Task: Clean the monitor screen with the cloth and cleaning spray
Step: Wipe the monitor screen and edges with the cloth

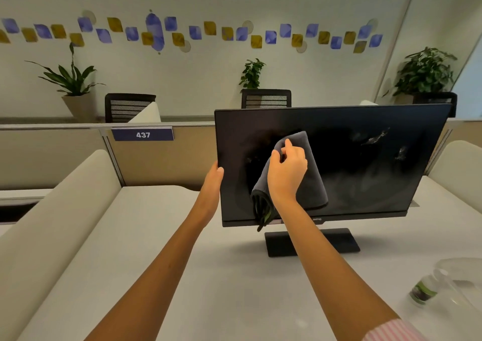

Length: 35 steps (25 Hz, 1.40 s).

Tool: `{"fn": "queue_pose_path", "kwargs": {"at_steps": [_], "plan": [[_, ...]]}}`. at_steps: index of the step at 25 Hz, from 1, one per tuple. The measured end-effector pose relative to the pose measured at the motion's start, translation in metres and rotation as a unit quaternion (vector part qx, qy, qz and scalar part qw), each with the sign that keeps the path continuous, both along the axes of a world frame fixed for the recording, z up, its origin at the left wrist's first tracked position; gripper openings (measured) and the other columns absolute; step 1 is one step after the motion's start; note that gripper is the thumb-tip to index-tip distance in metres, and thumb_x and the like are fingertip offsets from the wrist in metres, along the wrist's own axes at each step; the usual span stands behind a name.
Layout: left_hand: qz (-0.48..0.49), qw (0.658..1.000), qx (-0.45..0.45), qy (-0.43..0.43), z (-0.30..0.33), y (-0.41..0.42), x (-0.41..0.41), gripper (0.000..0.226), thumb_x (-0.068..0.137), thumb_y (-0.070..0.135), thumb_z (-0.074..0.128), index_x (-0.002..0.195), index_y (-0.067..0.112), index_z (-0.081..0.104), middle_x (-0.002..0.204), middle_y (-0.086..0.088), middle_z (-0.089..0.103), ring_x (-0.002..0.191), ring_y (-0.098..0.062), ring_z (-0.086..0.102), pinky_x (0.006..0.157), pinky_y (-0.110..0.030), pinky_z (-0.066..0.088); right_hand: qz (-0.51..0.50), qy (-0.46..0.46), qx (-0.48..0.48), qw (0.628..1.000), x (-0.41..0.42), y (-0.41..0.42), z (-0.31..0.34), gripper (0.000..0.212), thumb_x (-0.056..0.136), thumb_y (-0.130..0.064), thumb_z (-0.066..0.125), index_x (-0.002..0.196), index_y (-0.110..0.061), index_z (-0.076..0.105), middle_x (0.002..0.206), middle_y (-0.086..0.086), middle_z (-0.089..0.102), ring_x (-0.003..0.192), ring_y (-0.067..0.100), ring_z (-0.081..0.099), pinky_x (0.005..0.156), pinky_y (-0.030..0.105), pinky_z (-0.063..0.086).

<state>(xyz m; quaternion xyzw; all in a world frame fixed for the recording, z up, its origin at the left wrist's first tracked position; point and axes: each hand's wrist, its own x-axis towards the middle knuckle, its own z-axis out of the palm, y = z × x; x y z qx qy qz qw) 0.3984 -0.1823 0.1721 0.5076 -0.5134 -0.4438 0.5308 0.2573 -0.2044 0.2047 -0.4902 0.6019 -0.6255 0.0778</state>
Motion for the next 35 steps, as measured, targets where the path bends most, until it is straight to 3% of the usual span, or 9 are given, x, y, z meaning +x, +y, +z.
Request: {"fn": "queue_pose_path", "kwargs": {"at_steps": [5,8,11,14,20,25,29,32,35], "plan": [[-0.013,1.0,-0.012,-0.002,0.0,-0.01,0.002,0.042,0.1,0.023,0.025,0.142,0.02,0.024,0.146,0.0,0.032,0.123,-0.009,0.035,0.098,-0.024,0.03,-0.099,0.136,-0.002,0.986,0.001,-0.014,-0.031,0.042,0.092,-0.035,0.053,0.13,-0.019,0.054,0.134,0.014,0.046,0.123,0.031,0.04,0.1,0.05,0.042],[0.001,1.0,0.013,0.007,0.0,-0.018,0.006,0.039,0.1,0.022,0.027,0.139,0.019,0.029,0.144,-0.003,0.037,0.126,-0.017,0.038,0.095,-0.025,0.034,-0.119,0.21,0.038,0.97,0.001,-0.016,-0.052,0.06,0.091,-0.051,0.044,0.143,-0.026,0.031,0.151,0.013,0.028,0.139,0.033,0.025,0.107,0.053,0.024],[0.003,0.999,0.033,0.0,0.002,-0.026,0.012,0.037,0.1,0.029,0.029,0.135,0.021,0.034,0.14,-0.002,0.042,0.127,-0.023,0.042,0.091,-0.025,0.037,-0.07,0.209,0.038,0.975,-0.001,-0.021,-0.069,0.077,0.09,-0.052,0.04,0.149,-0.019,0.003,0.158,0.008,0.007,0.145,0.03,0.002,0.114,0.052,0.011],[-0.007,0.999,0.045,0.01,0.008,-0.033,0.012,0.037,0.1,0.032,0.028,0.135,0.024,0.035,0.14,0.0,0.043,0.127,-0.022,0.042,0.096,-0.027,0.038,-0.052,0.193,0.024,0.979,-0.001,-0.032,-0.073,0.071,0.093,-0.044,0.031,0.146,-0.018,-0.008,0.155,0.002,-0.007,0.143,0.026,-0.008,0.116,0.054,0.006],[-0.017,0.997,0.071,0.033,0.017,-0.038,0.013,0.033,0.101,0.021,0.029,0.133,0.02,0.037,0.14,-0.006,0.044,0.128,-0.027,0.042,0.102,-0.036,0.038,-0.063,0.236,-0.041,0.969,0.015,-0.042,-0.062,0.056,0.094,-0.027,0.03,0.145,-0.011,0.012,0.153,0.009,0.009,0.142,0.033,0.005,0.114,0.057,0.009],[-0.055,0.998,-0.002,0.019,0.011,-0.018,0.025,0.023,0.1,0.025,0.029,0.12,0.032,0.038,0.117,0.008,0.05,0.103,-0.008,0.05,0.093,-0.028,0.039,-0.008,0.397,-0.132,0.908,0.048,-0.049,-0.049,0.059,0.093,-0.029,0.034,0.147,-0.015,0.015,0.154,0.006,0.018,0.145,0.027,0.006,0.117,0.052,0.004],[-0.058,0.998,-0.027,0.006,0.005,-0.015,0.03,0.035,0.1,0.02,0.028,0.134,0.018,0.036,0.127,-0.001,0.049,0.115,-0.018,0.048,0.099,-0.034,0.04,0.015,0.476,-0.153,0.866,0.045,-0.042,-0.09,0.061,0.092,-0.036,0.043,0.146,-0.017,0.023,0.152,0.004,0.024,0.144,0.025,0.012,0.117,0.05,0.007],[-0.049,0.999,-0.001,0.013,0.01,-0.019,0.027,0.036,0.1,0.026,0.026,0.133,0.016,0.036,0.124,0.0,0.047,0.113,-0.017,0.046,0.099,-0.032,0.037,0.022,0.54,-0.14,0.829,0.024,-0.035,-0.126,0.069,0.086,-0.036,0.056,0.145,-0.018,0.026,0.15,0.002,0.027,0.144,0.023,0.013,0.116,0.05,0.009],[-0.05,0.999,0.009,0.009,0.013,-0.023,0.025,0.034,0.099,0.027,0.028,0.13,0.017,0.038,0.12,0.001,0.047,0.111,-0.017,0.046,0.097,-0.031,0.038,0.018,0.569,-0.128,0.812,0.013,-0.034,-0.13,0.069,0.088,-0.031,0.053,0.147,-0.019,0.02,0.151,0.001,0.025,0.144,0.023,0.011,0.116,0.049,0.007]]}}
